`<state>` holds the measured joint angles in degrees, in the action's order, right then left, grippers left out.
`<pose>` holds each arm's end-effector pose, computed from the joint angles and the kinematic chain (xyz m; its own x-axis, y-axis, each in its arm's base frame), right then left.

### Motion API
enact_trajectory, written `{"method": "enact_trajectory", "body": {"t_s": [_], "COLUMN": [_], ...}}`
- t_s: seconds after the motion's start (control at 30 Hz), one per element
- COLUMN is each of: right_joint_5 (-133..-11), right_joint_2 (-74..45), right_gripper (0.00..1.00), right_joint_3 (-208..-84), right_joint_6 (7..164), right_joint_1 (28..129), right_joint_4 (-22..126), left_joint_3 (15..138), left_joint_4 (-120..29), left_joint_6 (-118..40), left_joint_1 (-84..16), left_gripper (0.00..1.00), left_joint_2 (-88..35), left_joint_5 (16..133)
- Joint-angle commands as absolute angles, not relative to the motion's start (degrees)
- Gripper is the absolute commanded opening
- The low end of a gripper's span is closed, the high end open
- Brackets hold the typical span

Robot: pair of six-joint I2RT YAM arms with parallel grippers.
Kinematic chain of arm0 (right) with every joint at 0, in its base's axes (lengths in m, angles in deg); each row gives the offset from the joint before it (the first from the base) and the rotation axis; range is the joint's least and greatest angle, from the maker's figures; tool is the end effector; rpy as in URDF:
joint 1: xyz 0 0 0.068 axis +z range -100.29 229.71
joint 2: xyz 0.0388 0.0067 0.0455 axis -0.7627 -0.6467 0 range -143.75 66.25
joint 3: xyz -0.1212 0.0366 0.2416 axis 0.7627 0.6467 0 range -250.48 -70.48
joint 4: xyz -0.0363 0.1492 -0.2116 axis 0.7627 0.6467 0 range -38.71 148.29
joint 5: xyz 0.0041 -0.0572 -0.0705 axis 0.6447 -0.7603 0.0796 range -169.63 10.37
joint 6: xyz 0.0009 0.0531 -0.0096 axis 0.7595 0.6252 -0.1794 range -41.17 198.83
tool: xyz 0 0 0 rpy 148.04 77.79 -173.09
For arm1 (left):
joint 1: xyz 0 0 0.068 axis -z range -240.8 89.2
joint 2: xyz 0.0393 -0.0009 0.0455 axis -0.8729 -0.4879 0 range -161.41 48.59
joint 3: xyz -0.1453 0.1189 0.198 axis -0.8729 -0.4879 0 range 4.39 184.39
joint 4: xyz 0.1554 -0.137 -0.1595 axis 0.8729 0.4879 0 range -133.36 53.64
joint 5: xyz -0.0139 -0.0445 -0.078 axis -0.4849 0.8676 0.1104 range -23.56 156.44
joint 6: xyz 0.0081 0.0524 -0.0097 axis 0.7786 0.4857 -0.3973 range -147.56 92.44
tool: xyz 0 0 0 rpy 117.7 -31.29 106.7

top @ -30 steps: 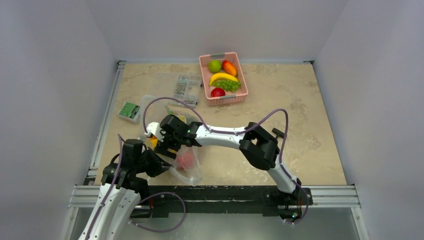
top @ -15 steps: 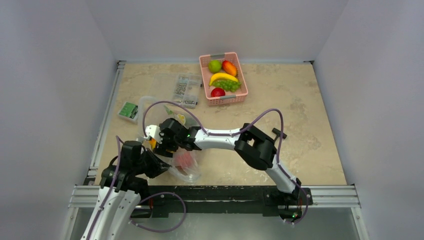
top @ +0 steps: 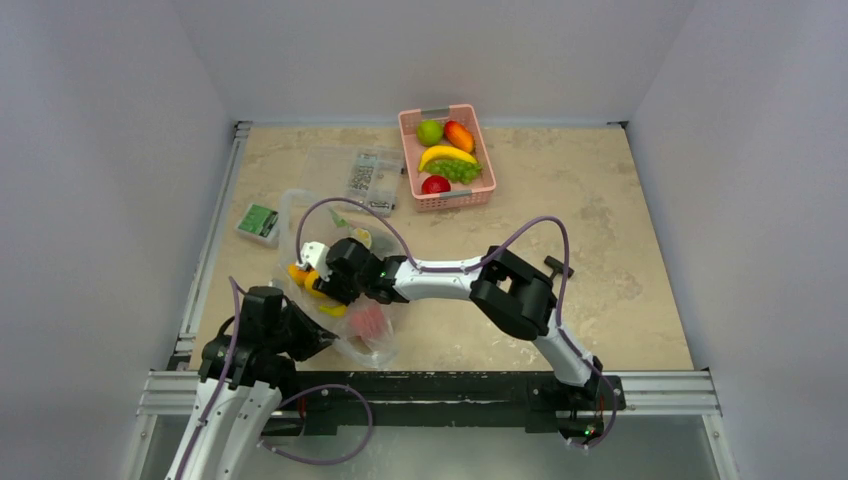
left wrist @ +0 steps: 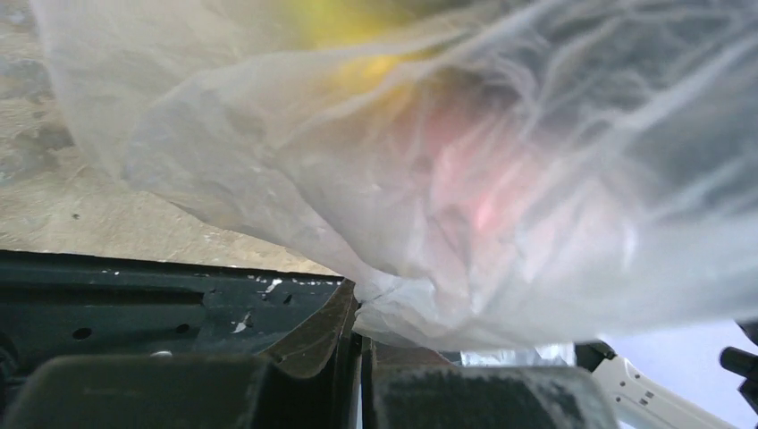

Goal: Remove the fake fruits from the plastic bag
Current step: Take out the fake fruit from the plastic bag.

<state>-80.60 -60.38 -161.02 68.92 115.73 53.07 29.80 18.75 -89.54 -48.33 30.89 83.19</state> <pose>0.2025 0.4542 0.1622 -0.0895 -0.6245 -0.7759 -0.9375 0.3157 -0.1460 0.0623 -0.0243 0.1982 -0.7001 -0.7109 -0.0666 -0.5268 0.5772 -0.6239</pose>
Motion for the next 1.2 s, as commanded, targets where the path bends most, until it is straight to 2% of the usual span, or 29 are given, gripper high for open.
{"method": "enact_trajectory", "body": {"t_s": [0.0,0.2,0.4,0.57,0.97,1.17], "right_joint_5": [-88.76,-89.38,-87.4,-86.01,-71.18,-72.2], "right_joint_2": [-53.44,-49.45,-48.76,-46.77,-25.97,-18.95], "right_gripper": [0.09,0.04,0.04,0.0,0.0,0.0], "right_joint_3": [-156.84,-154.03,-153.78,-152.17,-139.06,-135.89], "right_joint_6": [73.86,77.02,77.6,77.32,81.55,83.77], "right_joint_1": [113.23,113.16,113.21,113.23,113.34,113.02], "right_joint_4": [47.81,44.02,43.04,44.79,47.2,46.77], "left_joint_3": [30.31,30.29,30.53,31.02,32.31,32.74], "left_joint_4": [22.22,23.18,22.9,22.5,18.06,17.99], "left_joint_6": [-89.7,-90.13,-89.86,-89.71,-88.25,-87.46], "left_joint_1": [-48.14,-48.14,-48.14,-48.14,-48.14,-48.14], "left_gripper": [0.0,0.0,0.0,0.0,0.0,0.0], "left_joint_2": [31.45,31.09,29.4,29.88,27.04,26.09], "left_joint_5": [79.76,78.17,78.22,78.74,79.9,79.19]}}
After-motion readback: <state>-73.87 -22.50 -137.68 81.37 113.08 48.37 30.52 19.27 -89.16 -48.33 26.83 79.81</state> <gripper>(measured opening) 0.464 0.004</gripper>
